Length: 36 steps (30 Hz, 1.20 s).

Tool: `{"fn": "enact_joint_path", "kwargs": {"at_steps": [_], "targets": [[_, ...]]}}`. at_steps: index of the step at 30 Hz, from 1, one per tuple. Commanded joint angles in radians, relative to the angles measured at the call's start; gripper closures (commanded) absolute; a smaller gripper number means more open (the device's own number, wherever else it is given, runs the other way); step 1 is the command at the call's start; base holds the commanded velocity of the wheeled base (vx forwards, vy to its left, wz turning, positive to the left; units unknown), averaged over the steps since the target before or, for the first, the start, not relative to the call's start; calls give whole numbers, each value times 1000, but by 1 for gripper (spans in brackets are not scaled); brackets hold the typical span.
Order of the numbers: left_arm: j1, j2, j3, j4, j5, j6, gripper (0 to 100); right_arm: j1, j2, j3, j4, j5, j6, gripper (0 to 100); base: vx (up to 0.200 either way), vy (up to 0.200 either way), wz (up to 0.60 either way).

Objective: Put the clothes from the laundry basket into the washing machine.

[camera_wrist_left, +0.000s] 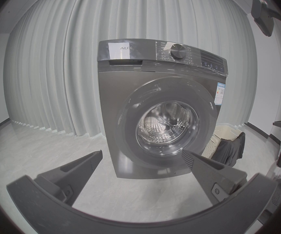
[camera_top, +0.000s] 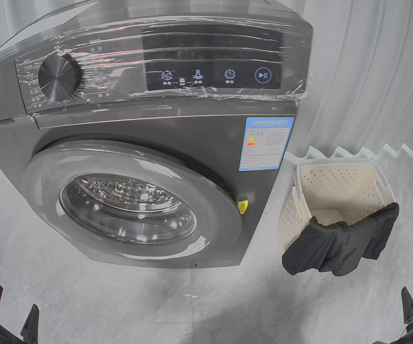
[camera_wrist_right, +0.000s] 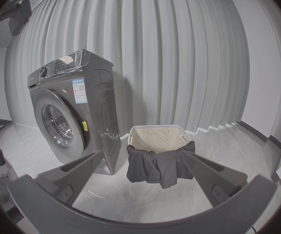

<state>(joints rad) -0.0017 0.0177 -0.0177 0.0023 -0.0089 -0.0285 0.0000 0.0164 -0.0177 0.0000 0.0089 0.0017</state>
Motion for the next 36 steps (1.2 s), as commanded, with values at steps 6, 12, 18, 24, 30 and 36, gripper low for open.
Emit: {"fn": "enact_joint_path", "kwargs": {"at_steps": [6,12,18,24,30,36], "targets": [[0,-18,16,-1,0,-1,0,0,-16,18,0,0,0,0,0,200,0],[0,-18,16,-1,0,-1,0,0,-16,18,0,0,0,0,0,200,0],[2,-18,16,-1,3,1,0,0,-16,18,0,0,0,0,0,167,0],[2,-18,16,-2,3,4,0,0,-16,18,0,0,0,0,0,0,0],[2,-18,16,-1,3,4,0,0,-16,18,0,-1,0,0,0,0,0],[2,-18,16,-1,3,1,0,0,-16,18,0,-1,1,0,133,0,0]]}}
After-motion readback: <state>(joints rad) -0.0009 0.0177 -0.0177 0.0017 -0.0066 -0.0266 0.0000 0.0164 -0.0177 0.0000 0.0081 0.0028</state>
